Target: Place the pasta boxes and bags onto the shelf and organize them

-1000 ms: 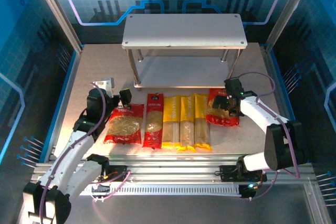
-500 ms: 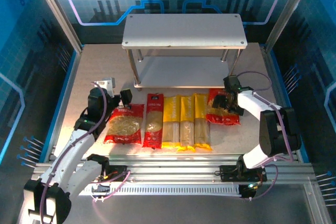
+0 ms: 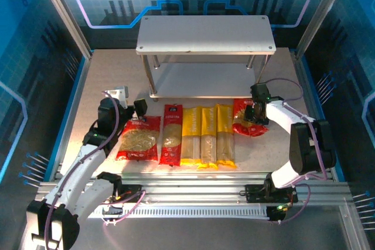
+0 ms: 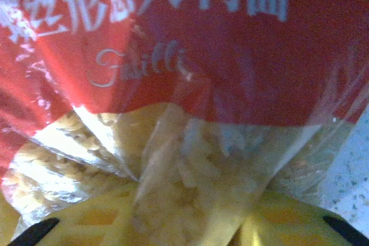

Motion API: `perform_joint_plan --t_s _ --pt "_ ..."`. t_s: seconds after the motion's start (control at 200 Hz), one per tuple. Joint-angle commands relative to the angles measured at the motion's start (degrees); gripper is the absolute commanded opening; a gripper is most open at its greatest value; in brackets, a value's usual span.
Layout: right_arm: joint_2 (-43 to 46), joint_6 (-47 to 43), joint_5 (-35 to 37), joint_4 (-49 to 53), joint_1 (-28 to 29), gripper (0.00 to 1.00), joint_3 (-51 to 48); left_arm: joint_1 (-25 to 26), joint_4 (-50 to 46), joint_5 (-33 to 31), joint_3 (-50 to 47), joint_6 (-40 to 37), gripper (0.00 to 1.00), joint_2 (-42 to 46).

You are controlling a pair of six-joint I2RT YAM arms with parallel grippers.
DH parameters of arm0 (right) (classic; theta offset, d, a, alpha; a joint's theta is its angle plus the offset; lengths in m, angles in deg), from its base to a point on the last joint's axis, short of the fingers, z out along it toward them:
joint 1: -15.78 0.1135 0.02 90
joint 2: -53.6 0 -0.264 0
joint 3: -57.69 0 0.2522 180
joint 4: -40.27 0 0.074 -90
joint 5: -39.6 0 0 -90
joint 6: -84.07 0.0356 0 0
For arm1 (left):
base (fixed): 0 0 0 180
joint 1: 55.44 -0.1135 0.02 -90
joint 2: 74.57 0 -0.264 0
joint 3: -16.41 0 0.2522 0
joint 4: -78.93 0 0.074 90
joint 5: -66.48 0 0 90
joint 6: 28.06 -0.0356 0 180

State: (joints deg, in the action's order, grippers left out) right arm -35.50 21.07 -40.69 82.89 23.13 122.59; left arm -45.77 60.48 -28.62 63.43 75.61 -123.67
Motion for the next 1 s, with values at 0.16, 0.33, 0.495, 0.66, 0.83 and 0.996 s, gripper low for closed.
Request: perform_joint_plan --t_s 0.16,0.33,0.495,0.66,0.83,0.996 --pt "1.2 -1.3 -3.9 2.1 -0.6 0.15 -0.4 0.3 0.6 0.7 0.1 1.3 0.74 0.2" --pt "3.1 -2.0 -4.5 3.3 -0.5 0.0 -0.4 0.3 0.4 1.0 0.4 1.2 0.72 0.1" --pt "5.9 -3.3 -5.2 3.9 -0.3 0.0 -0.4 0.3 0.2 1.0 0.6 1.3 0.71 0.1" --pt "9.4 -4.2 -5.2 3.8 -0.2 0.0 -1.9 0.3 0.2 0.9 0.7 1.5 0.71 0.1" --pt "12.6 -5.2 -4.9 4.4 -0.1 0.0 -1.9 0.3 0.0 1.0 0.8 1.6 0.71 0.2" --pt "16.9 -6.0 -4.3 5.9 0.5 0.0 -1.5 0.3 0.2 0.9 0.8 1.9 0.71 0.2"
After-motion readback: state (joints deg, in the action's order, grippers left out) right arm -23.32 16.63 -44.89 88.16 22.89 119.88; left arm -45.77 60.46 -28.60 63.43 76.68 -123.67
